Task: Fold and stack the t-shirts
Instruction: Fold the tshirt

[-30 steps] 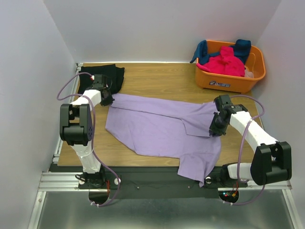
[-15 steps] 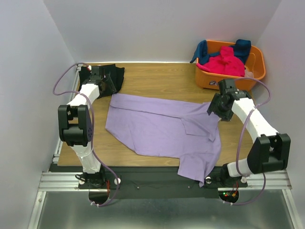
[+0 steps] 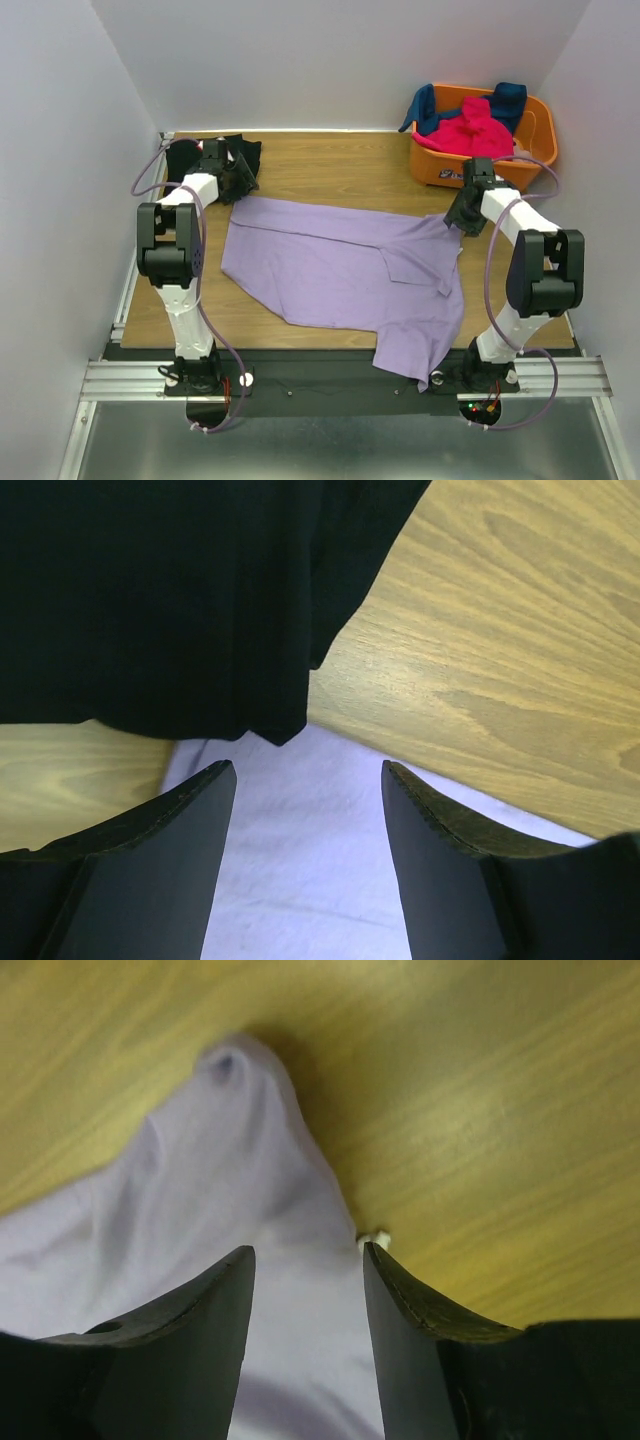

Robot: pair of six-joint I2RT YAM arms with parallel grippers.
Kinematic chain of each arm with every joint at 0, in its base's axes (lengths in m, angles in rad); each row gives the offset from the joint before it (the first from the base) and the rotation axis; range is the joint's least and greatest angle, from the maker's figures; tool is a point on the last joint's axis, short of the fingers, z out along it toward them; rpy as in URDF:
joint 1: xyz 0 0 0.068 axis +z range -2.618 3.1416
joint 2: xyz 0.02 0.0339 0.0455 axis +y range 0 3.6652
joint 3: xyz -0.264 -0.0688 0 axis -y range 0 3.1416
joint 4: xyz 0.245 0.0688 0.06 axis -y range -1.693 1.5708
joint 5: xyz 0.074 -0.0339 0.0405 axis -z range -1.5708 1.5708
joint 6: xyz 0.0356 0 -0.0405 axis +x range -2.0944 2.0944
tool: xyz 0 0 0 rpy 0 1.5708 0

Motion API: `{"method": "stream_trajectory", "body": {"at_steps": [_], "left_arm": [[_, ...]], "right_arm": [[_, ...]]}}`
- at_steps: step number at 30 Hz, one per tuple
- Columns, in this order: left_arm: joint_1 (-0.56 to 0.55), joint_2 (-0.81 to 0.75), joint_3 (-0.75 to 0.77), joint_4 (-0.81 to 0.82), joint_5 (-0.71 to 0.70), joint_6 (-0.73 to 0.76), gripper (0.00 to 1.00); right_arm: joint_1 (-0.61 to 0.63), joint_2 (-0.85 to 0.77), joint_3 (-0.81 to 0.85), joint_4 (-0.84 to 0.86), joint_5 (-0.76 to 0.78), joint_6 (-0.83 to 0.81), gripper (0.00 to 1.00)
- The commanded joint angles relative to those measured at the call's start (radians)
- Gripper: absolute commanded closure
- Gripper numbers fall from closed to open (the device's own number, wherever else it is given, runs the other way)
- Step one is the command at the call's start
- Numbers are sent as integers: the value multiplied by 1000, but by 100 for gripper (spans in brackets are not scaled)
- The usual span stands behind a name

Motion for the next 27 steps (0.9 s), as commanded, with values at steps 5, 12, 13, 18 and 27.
{"method": "stream_trajectory", "body": {"at_steps": [5,12,13,18,27], "left_arm": [[-15,56,65,131,86,-75,28],[-23,93,49,192,94,-92,28],[-23,93,42,197,94,-90,28],[-23,87,-23,215,89,-78,28],[-23,50,-138,220,36,-61,28]], "right_arm": [[-25,38,40,185,48,-1,48],[-25,89,-6,254,38,7,50],[-25,95,-11,259,31,7,50],[-25,110,-45,291,59,19,52],[-25,89,-120,288,179,44,53]]}}
